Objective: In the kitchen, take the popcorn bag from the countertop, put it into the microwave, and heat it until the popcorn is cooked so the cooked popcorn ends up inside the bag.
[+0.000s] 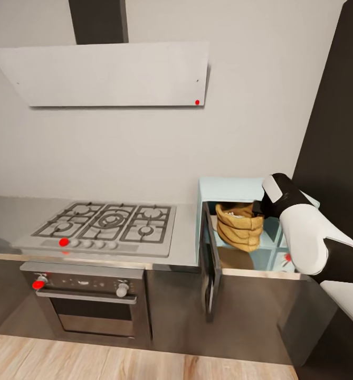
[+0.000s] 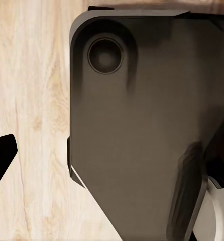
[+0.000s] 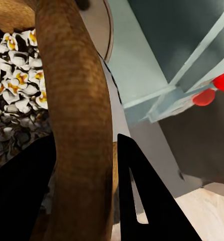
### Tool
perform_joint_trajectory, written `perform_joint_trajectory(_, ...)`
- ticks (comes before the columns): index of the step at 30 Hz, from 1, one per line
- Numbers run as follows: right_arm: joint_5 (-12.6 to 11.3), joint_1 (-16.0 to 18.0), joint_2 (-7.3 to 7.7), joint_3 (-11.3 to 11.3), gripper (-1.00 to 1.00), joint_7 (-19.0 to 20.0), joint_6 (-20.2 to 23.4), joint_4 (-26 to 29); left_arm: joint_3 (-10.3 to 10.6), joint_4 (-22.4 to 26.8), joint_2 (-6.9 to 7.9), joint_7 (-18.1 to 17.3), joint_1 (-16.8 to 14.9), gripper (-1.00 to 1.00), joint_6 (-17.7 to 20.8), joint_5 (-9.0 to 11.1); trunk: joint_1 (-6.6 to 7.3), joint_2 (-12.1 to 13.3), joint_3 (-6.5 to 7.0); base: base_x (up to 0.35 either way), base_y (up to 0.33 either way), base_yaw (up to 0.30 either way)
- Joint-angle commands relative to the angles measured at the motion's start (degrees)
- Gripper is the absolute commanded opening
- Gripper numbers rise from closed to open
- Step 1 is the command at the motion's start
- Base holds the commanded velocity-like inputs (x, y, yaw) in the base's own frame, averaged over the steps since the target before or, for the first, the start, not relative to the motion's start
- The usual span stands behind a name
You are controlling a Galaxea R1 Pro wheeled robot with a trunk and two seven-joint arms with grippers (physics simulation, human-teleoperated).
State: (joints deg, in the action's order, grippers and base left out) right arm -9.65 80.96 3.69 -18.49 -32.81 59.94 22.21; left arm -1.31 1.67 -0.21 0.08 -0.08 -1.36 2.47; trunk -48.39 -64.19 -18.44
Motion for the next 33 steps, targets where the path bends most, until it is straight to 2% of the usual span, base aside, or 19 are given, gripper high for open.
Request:
perform_joint_trajectory(1,-0.9,0.1,-0.04,-0.1,-1.0,-0.6,0.1,1.4,-0.1,0.0,-0.03,0.0,0.0,1.0,-0.1,0.3,-0.01,0.0,-0.05,0.133,0.0,0.0)
perform_joint_trajectory(18,-1.0,0.1,0.0,-0.1,-1.0,-0.5,0.1,1.4,-0.1,0.0,-0.03,0.0,0.0,1.0,-0.1,0.3,-0.01,0.0,-0.05,0.09,0.0,0.0)
perform_joint_trajectory(33,-1.3,0.1,0.0,-0.1,-1.0,-0.3,0.1,1.4,-0.1,0.0,-0.04,0.0,0.0,1.0,-0.3,0.3,-0.01,0.0,-0.05,0.006,0.0,0.0)
